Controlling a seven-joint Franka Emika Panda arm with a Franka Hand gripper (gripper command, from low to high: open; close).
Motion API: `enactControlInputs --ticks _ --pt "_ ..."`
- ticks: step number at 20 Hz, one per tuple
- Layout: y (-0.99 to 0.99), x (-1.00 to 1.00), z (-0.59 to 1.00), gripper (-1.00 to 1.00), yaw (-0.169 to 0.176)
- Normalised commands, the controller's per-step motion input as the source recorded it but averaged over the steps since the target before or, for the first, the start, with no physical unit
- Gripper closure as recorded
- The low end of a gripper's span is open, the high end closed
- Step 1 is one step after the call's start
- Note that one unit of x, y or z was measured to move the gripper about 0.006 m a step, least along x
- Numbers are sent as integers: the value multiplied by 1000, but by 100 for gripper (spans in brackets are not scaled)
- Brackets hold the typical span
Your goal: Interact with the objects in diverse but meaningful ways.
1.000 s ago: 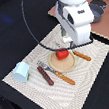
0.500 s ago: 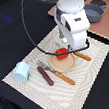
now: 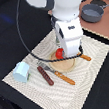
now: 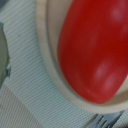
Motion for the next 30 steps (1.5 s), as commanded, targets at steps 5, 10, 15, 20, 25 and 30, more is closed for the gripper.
enactControlInputs --ticks 5,10,15,20,25,30 --pt "63 469 -22 -100 -88" --pt "95 406 0 -100 -160" --pt "-7 169 15 -100 -161" --pt "-48 14 0 -100 -88" --pt "-33 -35 0 -100 -41" --pt "-8 0 0 100 -31"
